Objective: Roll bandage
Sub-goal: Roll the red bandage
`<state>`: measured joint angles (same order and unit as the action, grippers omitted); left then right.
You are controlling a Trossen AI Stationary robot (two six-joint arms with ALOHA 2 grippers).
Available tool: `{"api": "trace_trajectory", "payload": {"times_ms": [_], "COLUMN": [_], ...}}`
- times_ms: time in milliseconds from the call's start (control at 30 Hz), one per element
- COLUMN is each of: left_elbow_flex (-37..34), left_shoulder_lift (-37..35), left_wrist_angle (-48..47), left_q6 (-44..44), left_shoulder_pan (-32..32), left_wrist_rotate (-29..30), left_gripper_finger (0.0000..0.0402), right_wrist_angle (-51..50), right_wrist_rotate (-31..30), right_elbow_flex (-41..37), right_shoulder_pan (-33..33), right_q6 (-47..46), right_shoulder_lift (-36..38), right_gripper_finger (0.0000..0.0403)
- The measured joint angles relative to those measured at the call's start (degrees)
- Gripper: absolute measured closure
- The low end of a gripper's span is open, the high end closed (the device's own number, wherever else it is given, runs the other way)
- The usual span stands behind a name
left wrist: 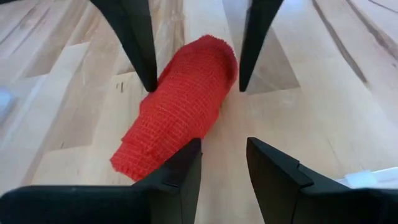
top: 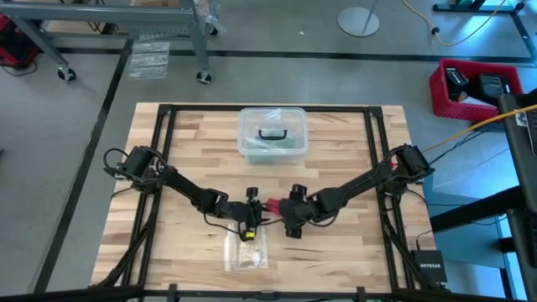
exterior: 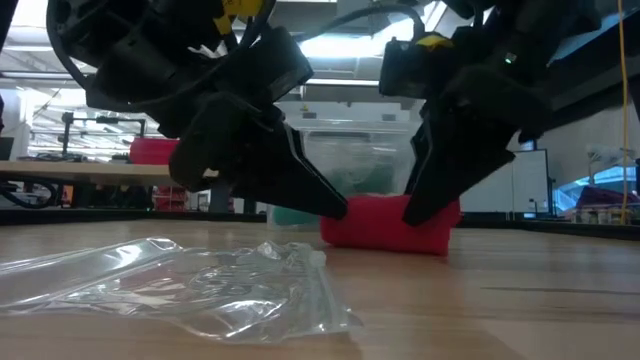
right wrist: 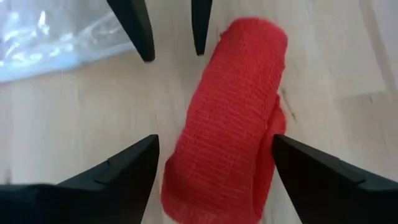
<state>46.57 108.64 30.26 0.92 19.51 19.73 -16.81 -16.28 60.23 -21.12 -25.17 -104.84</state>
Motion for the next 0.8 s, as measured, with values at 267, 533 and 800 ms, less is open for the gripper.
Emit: {"api": "trace_trajectory", "payload": {"times_ms": [267,533,800], "left_elbow_flex": [0.00,0.37,0.35], "left_shoulder_lift": [-0.01,-4.04,-4.09], "left_wrist_angle": [-1.39,-1.20,-3.07], "left_q6": [0.11,-3.77,-3.97], "left_shoulder_pan": [0.00,0.00,-0.87], "left_wrist_rotate": [-0.02,0.00,0.93], "left_gripper_finger": [0.0282,0.0282,0.0282], "right_wrist_angle": [-4.84,2.18,3.76], "right_wrist_rotate": [2.09,2.83,4.28], "right_elbow_flex": [0.00,0.02,0.22], "right_shoulder_pan": [0.66,0.52,0.90], "right_q6": [-2.99,-3.06,-3.90], "right_shoulder_lift": [0.00,-0.22,-4.77], "right_gripper_finger": [0.0086,0.0086,0.0086]}}
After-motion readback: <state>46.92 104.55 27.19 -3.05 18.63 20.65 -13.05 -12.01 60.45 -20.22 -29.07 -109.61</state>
